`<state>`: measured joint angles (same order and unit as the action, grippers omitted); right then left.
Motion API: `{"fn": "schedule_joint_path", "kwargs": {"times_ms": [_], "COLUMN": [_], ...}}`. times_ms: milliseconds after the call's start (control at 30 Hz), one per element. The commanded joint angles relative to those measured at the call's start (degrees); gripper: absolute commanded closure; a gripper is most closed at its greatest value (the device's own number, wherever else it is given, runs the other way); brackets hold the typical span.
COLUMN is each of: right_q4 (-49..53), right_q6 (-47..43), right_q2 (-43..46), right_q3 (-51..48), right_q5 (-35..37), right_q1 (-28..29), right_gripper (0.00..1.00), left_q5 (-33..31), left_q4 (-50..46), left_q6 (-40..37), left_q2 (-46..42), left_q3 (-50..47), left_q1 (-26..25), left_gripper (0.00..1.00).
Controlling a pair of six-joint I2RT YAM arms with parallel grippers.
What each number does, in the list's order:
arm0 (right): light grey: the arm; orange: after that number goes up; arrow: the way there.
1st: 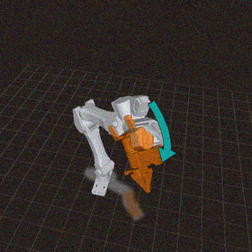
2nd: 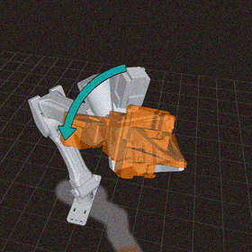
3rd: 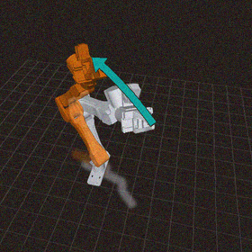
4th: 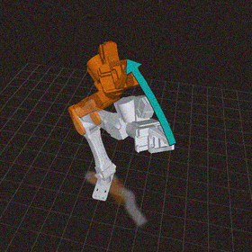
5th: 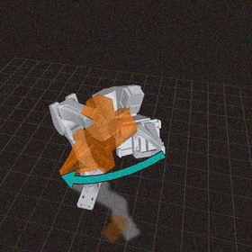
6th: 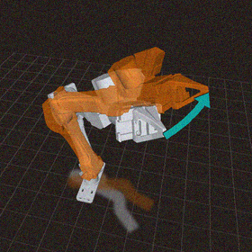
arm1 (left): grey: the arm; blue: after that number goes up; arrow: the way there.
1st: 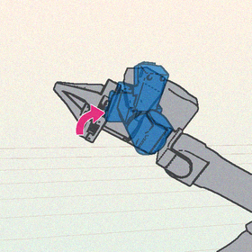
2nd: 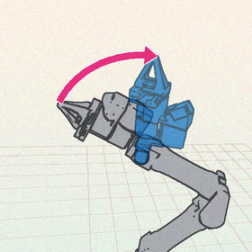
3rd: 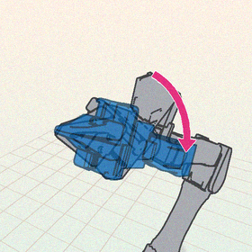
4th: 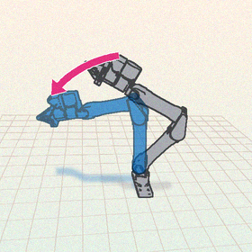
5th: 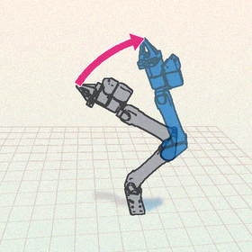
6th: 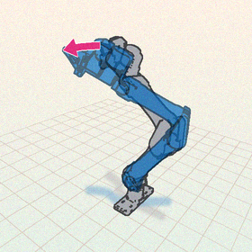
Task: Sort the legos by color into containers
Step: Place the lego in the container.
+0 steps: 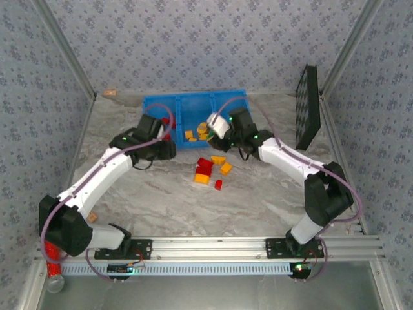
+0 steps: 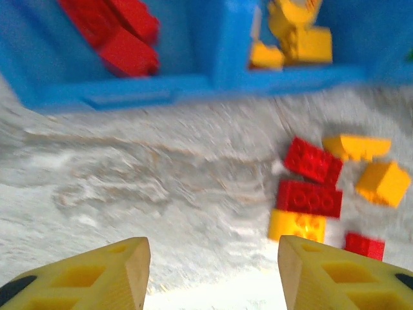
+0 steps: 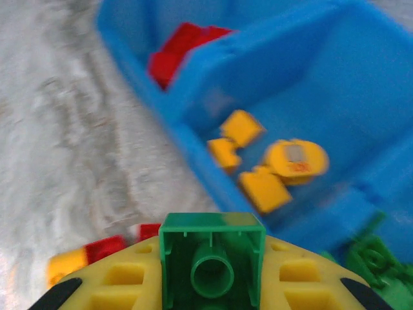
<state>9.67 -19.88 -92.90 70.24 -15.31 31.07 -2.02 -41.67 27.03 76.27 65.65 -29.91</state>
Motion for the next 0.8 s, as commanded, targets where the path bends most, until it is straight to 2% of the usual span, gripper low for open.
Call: {"fn": "schedule_joint_path", "kwargs": {"times_ms": [0,167,367,500,767], "right_q4": [4.75,7.8,11.09,14.3,15.73], "right_q6": [10.62,15.49,15.36,15.14,14.39], "right_q2": [-3.07,-9.47,-17.54,-22.51,-27.65], "right_q3": [8.6,15.86,24.6,29.42,31.33], "right_q5": [2.77,5.93,6.93,10.4,14.3], "right_q1": [-4.86,-8.66,-9.12,-8.79,-8.92], "right_gripper": [0.87,0.88,0.87,0.86,0.86], "left_q5": [-2.29,-3.85,-4.18,-4.19,-3.12], "left_q4": [-0.76,2.38,5.58,6.31,5.03], "left_q6": [1.57,6.78,6.7,5.65,4.7], "left_q2": [1.25,6.01,15.64,20.81,27.25], "left_q3": [-1.71,-3.65,0.5,3.89,8.31], "left_q1": [-5.13,-13.22,-18.38,-19.81,-20.37], "left_gripper": [0.44,0.44,0.39,0.32,0.3]}}
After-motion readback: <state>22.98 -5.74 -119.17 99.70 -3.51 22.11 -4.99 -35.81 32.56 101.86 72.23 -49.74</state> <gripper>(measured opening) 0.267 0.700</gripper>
